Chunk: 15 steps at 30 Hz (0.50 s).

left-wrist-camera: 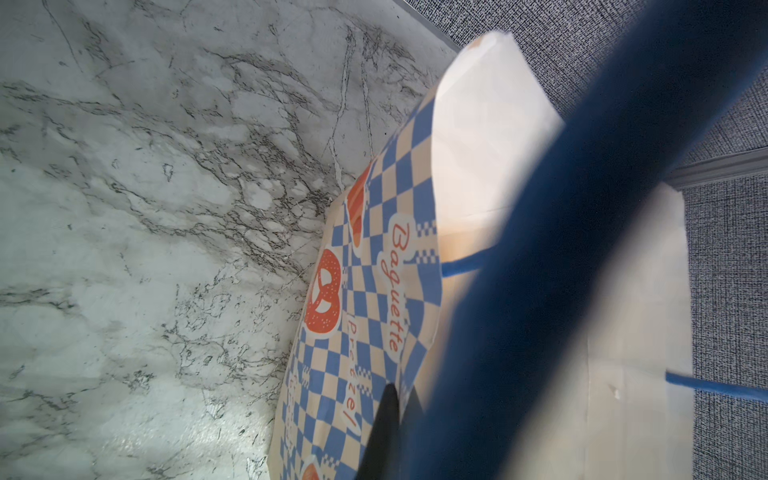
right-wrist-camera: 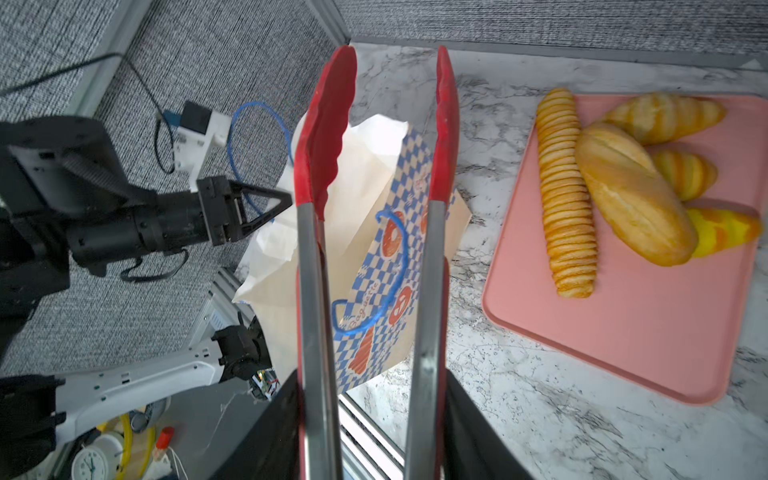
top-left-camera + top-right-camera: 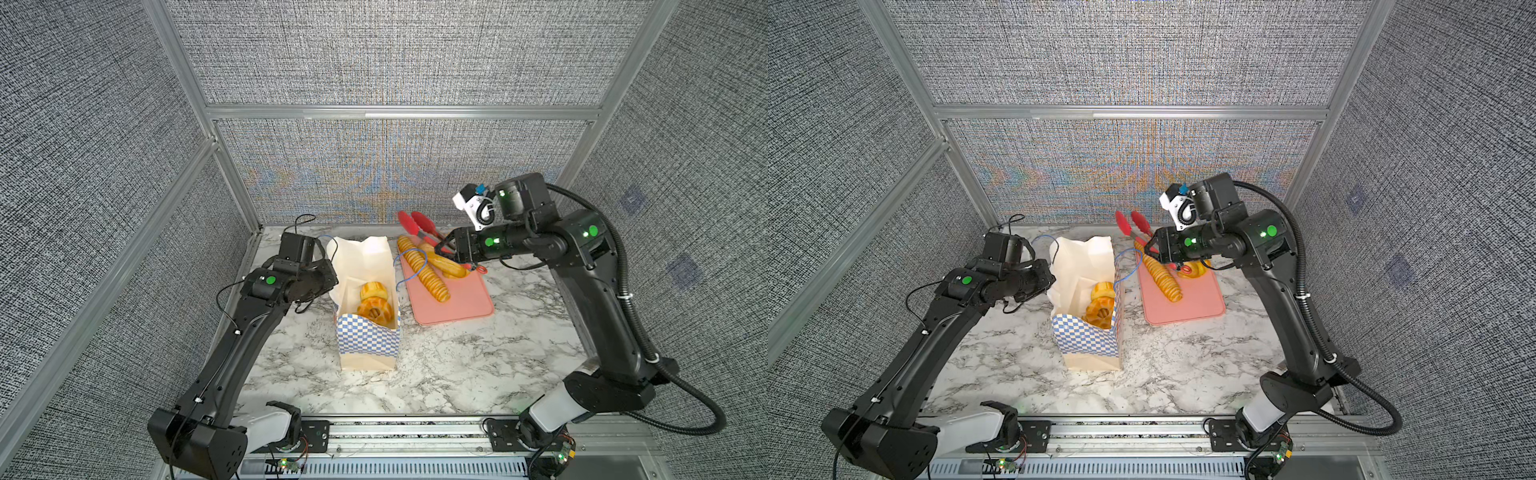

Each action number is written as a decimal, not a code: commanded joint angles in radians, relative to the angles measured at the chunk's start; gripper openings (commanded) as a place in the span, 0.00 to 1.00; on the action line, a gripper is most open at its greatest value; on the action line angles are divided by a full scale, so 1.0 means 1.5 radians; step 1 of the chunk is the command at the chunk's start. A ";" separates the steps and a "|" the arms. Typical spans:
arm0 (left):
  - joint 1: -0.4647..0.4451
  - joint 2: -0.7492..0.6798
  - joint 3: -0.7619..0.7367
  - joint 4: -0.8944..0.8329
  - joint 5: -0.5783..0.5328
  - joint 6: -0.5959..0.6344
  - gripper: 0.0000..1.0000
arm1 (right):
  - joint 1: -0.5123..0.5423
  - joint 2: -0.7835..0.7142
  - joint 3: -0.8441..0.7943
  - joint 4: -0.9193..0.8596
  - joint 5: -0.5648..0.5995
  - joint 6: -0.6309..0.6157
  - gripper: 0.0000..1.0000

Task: Place the fake bread into the paper bag
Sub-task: 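Withdraw the open tongs back over the pink tray with the right gripper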

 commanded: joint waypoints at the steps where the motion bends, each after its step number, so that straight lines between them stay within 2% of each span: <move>1: 0.001 -0.003 0.001 0.007 -0.010 -0.001 0.00 | -0.055 -0.026 -0.058 0.063 -0.044 0.040 0.50; 9: 0.001 -0.008 0.001 0.003 -0.011 0.000 0.00 | -0.218 -0.093 -0.277 0.168 -0.142 0.109 0.50; 15: 0.001 -0.005 0.006 0.000 -0.006 0.004 0.00 | -0.290 -0.105 -0.398 0.221 -0.183 0.123 0.50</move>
